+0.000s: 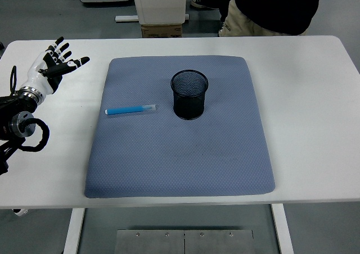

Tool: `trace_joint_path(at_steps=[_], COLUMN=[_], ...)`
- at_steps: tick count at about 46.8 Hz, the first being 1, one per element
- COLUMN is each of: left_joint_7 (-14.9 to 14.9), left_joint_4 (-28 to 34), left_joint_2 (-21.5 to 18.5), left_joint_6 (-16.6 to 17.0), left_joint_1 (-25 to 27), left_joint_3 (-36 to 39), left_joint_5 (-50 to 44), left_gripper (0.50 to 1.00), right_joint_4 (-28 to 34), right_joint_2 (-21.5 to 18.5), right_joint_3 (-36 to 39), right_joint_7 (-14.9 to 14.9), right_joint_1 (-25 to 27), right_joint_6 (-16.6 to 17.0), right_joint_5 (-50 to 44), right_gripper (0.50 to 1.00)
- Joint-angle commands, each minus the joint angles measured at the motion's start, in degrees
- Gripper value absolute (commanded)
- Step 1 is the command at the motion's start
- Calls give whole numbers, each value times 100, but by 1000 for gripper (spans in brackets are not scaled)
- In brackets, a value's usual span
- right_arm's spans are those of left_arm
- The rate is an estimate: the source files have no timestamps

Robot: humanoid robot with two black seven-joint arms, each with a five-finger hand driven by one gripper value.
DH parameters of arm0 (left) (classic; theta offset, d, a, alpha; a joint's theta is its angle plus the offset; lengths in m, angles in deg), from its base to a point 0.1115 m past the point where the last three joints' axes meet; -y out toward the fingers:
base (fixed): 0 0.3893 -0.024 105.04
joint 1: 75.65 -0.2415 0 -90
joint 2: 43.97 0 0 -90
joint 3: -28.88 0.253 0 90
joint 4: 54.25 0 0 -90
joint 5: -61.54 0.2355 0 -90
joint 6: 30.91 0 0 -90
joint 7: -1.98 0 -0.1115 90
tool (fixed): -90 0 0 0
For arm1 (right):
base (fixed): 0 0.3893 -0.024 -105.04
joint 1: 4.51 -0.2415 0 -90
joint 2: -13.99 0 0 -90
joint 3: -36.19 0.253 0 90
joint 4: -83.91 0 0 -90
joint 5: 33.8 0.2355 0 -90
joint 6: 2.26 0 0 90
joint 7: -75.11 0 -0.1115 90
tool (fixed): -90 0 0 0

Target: Left hand places marker in pen holder

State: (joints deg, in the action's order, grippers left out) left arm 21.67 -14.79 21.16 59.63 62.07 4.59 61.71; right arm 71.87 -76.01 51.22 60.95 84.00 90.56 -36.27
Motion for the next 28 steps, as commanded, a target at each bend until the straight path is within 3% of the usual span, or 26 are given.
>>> trace_joint_path(at_steps=[1, 21, 28], left_joint_7=[9, 0, -9], left_joint_4=[0, 0, -18], left_joint_2=[0, -44, -88], left_joint_6=[-2, -28, -239], left_joint_1=[0, 18, 79], left_joint_3=[-5, -5, -5], left_joint_5=[0, -26, 27], left_gripper=[1000, 1000, 1000], right_joint_4=[0, 0, 0], right_joint_2=[0, 0, 0], right_joint_3=[0, 0, 0], right_joint_7=[0, 0, 0], right_joint_1=[0, 0, 0], right_joint_6=[0, 0, 0], right_joint_5=[2, -7, 2], right_gripper=[1000, 1000, 1000])
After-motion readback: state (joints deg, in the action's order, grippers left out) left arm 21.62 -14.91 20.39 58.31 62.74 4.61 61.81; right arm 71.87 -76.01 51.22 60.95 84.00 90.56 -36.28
